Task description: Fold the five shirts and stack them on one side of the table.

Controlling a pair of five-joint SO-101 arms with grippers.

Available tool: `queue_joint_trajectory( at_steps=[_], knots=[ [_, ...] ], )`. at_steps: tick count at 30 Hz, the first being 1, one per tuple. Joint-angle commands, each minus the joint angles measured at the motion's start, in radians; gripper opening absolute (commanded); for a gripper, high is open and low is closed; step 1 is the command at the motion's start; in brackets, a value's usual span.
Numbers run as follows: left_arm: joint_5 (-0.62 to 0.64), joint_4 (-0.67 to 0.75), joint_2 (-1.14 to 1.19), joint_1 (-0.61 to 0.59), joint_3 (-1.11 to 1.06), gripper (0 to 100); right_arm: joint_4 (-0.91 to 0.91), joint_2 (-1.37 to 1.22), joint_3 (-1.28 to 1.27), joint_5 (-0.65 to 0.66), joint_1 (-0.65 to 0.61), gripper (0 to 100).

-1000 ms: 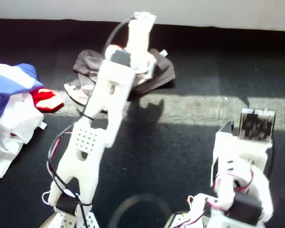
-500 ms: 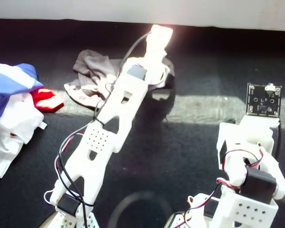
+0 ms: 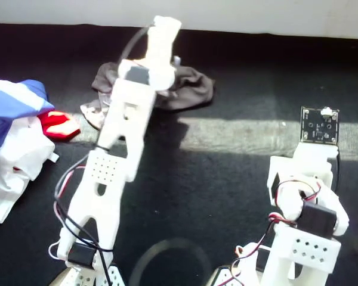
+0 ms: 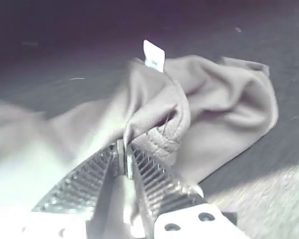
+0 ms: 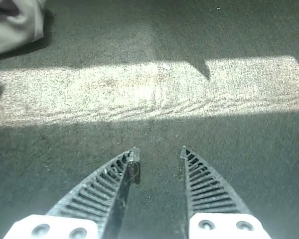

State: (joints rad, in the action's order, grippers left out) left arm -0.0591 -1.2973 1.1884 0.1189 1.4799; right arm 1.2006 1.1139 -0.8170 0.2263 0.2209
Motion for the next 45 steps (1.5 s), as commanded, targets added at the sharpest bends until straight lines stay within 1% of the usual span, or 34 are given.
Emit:
queue_joint_trajectory(
  at_steps=[1, 3, 6, 9, 12, 13, 15, 18, 19, 24, 28, 32, 37, 43, 44, 45],
  knots=[
    [-0.011, -0.226, -0.102, -0.071, 0.182, 1, -0.064, -0.005, -0.031, -0.058, 0.004, 14.0],
    [-0.011, -0.339, -0.133, -0.104, 0.186, 1, -0.074, -0.007, -0.036, -0.123, -0.008, 14.1],
    [-0.011, -0.483, -0.196, -0.163, 0.17, 1, -0.081, -0.008, -0.035, -0.146, -0.099, 14.2],
    [-0.011, -0.485, -0.266, -0.262, 0.159, 1, -0.111, -0.058, -0.031, -0.147, -0.213, 14.2],
    [-0.011, -0.486, -0.375, -0.36, 0.113, 1, -0.15, -0.206, 0.045, -0.149, -0.257, 14.3],
    [-0.011, -0.486, -0.418, -0.392, 0.09, 1, -0.15, -0.269, 0.097, -0.149, -0.263, 14.8],
    [-0.061, -0.486, -0.504, -0.449, 0.016, 1, -0.143, -0.406, 0.225, -0.178, -0.289, 18.3],
    [-0.135, -0.485, -0.627, -0.507, -0.142, 1, -0.127, -0.61, 0.426, -0.241, -0.344, 25.8],
    [-0.147, -0.485, -0.664, -0.521, -0.208, 1, -0.127, -0.671, 0.486, -0.256, -0.369, 26.3],
    [-0.241, -0.485, -0.814, -0.561, -0.568, 1, -0.168, -0.984, 0.75, -0.361, -0.504, 26.3],
    [-0.276, -0.483, -0.914, -0.59, -0.803, 1, -0.205, -1.26, 0.941, -0.377, -0.613, 26.3],
    [-0.288, -0.483, -0.998, -0.611, -0.966, 1, -0.205, -1.534, 1.176, -0.379, -0.685, 26.3],
    [-0.288, -0.483, -1.079, -0.616, -1.116, 1, -0.205, -1.811, 1.458, -0.379, -0.704, 26.3],
    [-0.288, -0.483, -1.142, -0.616, -1.276, 1, -0.2, -2.069, 1.745, -0.379, -0.719, 26.1],
    [-0.288, -0.483, -1.144, -0.615, -1.291, 1, -0.199, -2.1, 1.778, -0.377, -0.722, 24.7],
    [-0.288, -0.483, -1.142, -0.615, -1.303, 1, -0.191, -2.129, 1.805, -0.376, -0.722, 20.7]
  ],
)
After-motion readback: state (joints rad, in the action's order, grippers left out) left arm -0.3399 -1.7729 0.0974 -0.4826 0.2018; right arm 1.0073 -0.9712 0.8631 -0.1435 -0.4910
